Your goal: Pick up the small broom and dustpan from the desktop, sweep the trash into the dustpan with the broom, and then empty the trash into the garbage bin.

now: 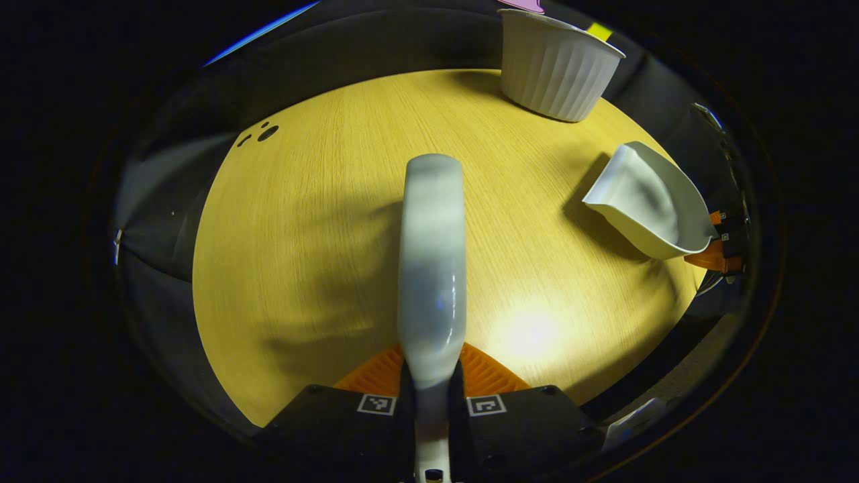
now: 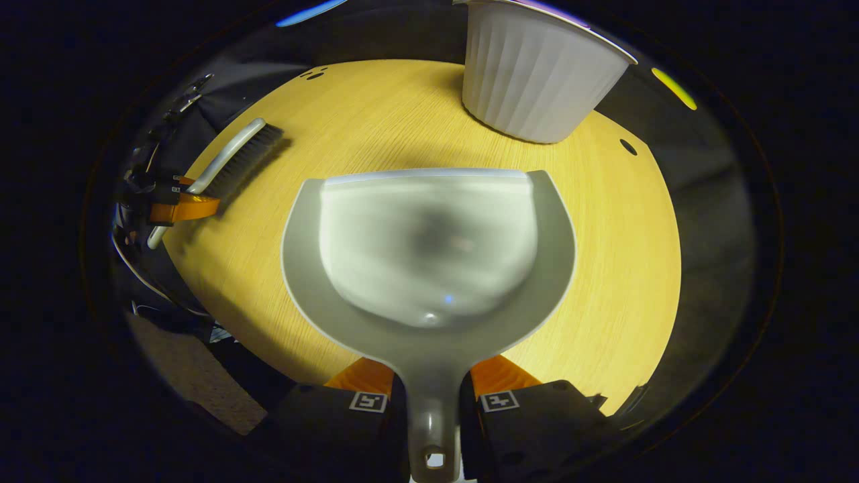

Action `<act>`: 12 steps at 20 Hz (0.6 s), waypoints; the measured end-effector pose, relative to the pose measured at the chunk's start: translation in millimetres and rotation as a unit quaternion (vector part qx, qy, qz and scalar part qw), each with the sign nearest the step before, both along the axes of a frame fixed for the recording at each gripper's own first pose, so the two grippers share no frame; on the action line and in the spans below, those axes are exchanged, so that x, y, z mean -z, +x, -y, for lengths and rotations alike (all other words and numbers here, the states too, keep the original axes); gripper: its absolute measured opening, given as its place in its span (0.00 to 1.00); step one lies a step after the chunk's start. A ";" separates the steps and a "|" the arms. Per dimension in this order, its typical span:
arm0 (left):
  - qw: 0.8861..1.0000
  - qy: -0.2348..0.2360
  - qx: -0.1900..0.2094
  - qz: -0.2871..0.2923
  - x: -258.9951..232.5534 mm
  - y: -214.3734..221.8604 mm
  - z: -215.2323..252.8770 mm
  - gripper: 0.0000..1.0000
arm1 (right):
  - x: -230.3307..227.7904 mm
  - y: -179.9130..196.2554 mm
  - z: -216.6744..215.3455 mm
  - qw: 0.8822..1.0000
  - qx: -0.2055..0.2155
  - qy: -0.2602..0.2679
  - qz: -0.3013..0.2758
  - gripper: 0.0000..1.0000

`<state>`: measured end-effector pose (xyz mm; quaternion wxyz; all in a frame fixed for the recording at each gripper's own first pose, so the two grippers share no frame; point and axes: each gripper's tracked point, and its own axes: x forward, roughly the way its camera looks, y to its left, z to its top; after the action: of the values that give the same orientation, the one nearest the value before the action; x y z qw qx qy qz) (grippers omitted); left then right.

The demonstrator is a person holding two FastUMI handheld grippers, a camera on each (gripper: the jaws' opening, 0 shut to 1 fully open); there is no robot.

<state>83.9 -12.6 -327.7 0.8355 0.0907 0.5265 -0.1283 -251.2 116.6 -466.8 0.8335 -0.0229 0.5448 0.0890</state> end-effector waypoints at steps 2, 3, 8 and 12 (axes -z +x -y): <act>1.000 0.002 0.000 -0.004 2.6 -0.2 -1.2 0.23 | 4.9 0.4 -0.5 1.000 0.002 0.000 0.000 0.36; 1.000 0.003 0.000 -0.006 3.0 -0.1 -1.5 0.24 | 5.9 0.2 -1.4 1.000 0.004 0.003 -0.001 0.36; 1.000 0.014 0.005 -0.009 5.0 3.0 -5.6 0.27 | 15.4 0.4 -2.7 1.000 0.011 0.009 -0.014 0.37; 0.999 0.032 0.010 0.004 2.8 7.5 -12.2 0.30 | 13.5 -1.0 -7.7 0.999 0.018 0.028 -0.006 0.41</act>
<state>91.4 -0.5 -330.5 0.8328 0.1229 0.5264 -0.1196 -252.3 124.3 -480.2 0.8320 0.0111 0.5475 0.0895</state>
